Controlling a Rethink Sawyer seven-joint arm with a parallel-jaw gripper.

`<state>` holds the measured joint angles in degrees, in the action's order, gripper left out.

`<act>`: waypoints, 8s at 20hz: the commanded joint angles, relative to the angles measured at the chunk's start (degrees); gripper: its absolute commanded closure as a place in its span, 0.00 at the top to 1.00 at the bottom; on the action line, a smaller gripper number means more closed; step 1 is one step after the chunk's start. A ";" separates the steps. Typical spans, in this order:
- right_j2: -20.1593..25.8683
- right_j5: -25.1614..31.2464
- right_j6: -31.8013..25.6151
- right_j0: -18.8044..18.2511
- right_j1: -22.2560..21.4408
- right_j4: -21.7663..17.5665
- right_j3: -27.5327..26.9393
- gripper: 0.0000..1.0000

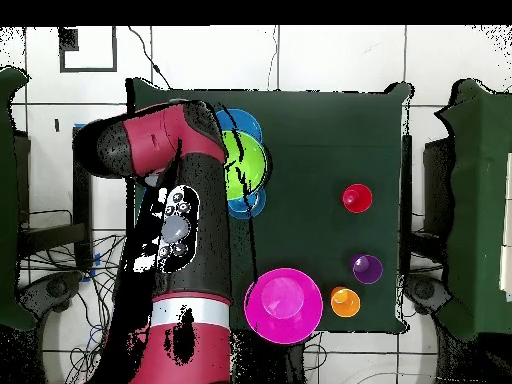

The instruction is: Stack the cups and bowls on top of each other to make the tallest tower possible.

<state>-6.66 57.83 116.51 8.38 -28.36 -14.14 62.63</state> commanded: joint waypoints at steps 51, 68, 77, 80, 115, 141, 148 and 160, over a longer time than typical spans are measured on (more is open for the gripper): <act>0.59 -10.93 4.40 0.15 1.75 -2.07 14.52 0.00; 0.57 -10.04 5.18 0.31 1.80 -0.07 15.11 1.00; 0.64 -11.02 6.89 0.72 1.58 0.92 15.73 1.00; 0.55 -10.78 7.08 0.86 1.48 1.08 15.71 1.00; 0.31 -10.14 8.02 0.66 1.00 2.85 16.02 0.00; -0.59 -8.75 7.54 1.13 -0.04 4.49 15.52 0.00; -1.97 -9.29 10.23 2.45 0.06 4.35 16.08 0.00; -3.69 -11.19 13.11 4.30 0.00 5.92 18.01 0.00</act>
<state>-12.38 50.79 116.98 11.65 -28.89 -9.79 75.19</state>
